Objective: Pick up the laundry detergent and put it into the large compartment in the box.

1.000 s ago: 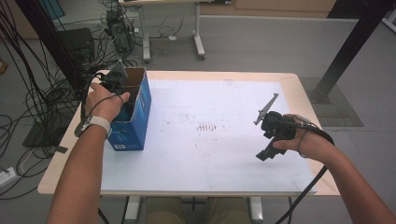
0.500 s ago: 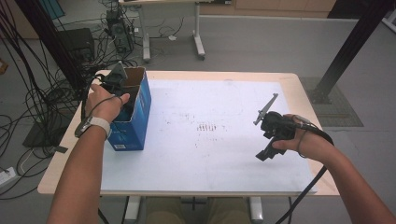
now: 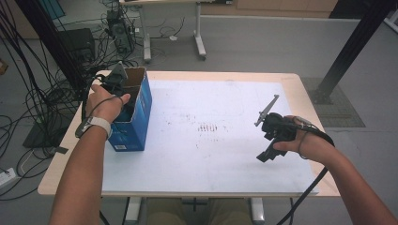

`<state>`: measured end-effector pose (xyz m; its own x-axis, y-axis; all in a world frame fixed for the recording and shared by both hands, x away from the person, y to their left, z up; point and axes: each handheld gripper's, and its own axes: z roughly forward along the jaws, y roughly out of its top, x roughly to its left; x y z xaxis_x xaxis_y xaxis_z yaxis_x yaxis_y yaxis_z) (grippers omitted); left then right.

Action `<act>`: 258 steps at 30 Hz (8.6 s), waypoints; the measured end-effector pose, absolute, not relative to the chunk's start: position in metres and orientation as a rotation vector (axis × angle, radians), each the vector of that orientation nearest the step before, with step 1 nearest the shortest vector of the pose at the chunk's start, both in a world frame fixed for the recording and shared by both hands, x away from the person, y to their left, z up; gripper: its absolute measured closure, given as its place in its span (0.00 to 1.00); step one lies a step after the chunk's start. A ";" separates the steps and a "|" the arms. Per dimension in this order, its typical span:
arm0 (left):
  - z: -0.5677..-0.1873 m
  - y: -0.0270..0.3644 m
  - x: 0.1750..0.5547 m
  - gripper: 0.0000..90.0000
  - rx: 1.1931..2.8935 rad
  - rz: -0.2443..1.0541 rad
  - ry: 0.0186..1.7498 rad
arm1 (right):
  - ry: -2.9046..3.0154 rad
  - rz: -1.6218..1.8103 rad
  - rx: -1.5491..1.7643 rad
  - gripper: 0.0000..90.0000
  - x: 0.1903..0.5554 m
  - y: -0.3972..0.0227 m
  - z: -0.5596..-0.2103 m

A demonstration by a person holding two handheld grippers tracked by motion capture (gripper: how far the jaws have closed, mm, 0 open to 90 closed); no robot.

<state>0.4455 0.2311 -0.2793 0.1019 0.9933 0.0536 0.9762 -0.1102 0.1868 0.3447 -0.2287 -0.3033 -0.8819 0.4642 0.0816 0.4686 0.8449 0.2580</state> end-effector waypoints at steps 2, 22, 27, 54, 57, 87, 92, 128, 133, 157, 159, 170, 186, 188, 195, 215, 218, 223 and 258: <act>-0.279 0.232 0.445 0.42 2.245 0.247 2.028 | -3.004 -0.426 -0.760 0.12 0.345 -0.229 -0.303; -0.280 0.233 0.445 0.42 2.241 0.242 2.024 | -3.007 -0.427 -0.758 0.12 0.343 -0.227 -0.302; -0.280 0.233 0.445 0.42 2.244 0.243 2.023 | -3.010 -0.426 -0.759 0.12 0.343 -0.228 -0.301; -0.280 0.233 0.444 0.42 2.241 0.248 2.021 | -3.013 -0.424 -0.761 0.12 0.342 -0.226 -0.299; -0.280 0.233 0.444 0.42 2.241 0.248 2.021 | -3.012 -0.428 -0.764 0.12 0.342 -0.227 -0.300; -0.280 0.233 0.443 0.42 2.245 0.251 2.019 | -3.013 -0.433 -0.766 0.12 0.341 -0.228 -0.299; -0.280 0.233 0.443 0.42 2.245 0.250 2.019 | -3.013 -0.432 -0.769 0.12 0.341 -0.229 -0.300; -0.280 0.233 0.444 0.42 2.253 0.247 2.007 | -3.010 -0.417 -0.750 0.12 0.344 -0.224 -0.302; -0.280 0.233 0.444 0.42 2.250 0.247 2.002 | -3.008 -0.423 -0.751 0.12 0.345 -0.224 -0.303; -0.278 0.231 0.443 0.31 2.242 0.240 1.977 | -3.004 -0.422 -0.754 0.12 0.345 -0.224 -0.304; -0.278 0.231 0.442 0.31 2.232 0.244 1.980 | -3.005 -0.421 -0.752 0.12 0.345 -0.224 -0.304; -0.274 0.233 0.440 0.31 2.225 0.237 1.978 | -3.008 -0.417 -0.739 0.12 0.346 -0.221 -0.304; -0.268 0.233 0.437 0.31 2.231 0.254 1.951 | -3.009 -0.415 -0.738 0.12 0.345 -0.222 -0.303; -0.267 0.233 0.436 0.31 2.232 0.264 1.945 | -3.009 -0.414 -0.737 0.12 0.345 -0.221 -0.303; -0.260 0.232 0.434 0.26 2.242 0.293 1.937 | -3.014 -0.415 -0.722 0.12 0.345 -0.217 -0.302; -0.225 0.234 0.428 0.08 2.233 0.360 1.908 | -3.020 -0.415 -0.715 0.12 0.343 -0.217 -0.300; -0.216 0.231 0.426 0.08 2.238 0.351 1.878 | -3.020 -0.419 -0.718 0.12 0.343 -0.217 -0.299; -0.197 0.224 0.420 0.08 2.233 0.352 1.793 | -3.024 -0.421 -0.718 0.12 0.342 -0.218 -0.298; -0.152 0.142 0.436 0.09 2.344 0.233 1.559 | -3.028 -0.423 -0.747 0.12 0.343 -0.220 -0.289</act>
<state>0.4362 0.1420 -0.1520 0.3926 0.9189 -0.0384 0.8674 -0.3561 0.3477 0.3425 -0.2205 -0.2894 -0.8874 0.4574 0.0581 0.4558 0.8513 0.2599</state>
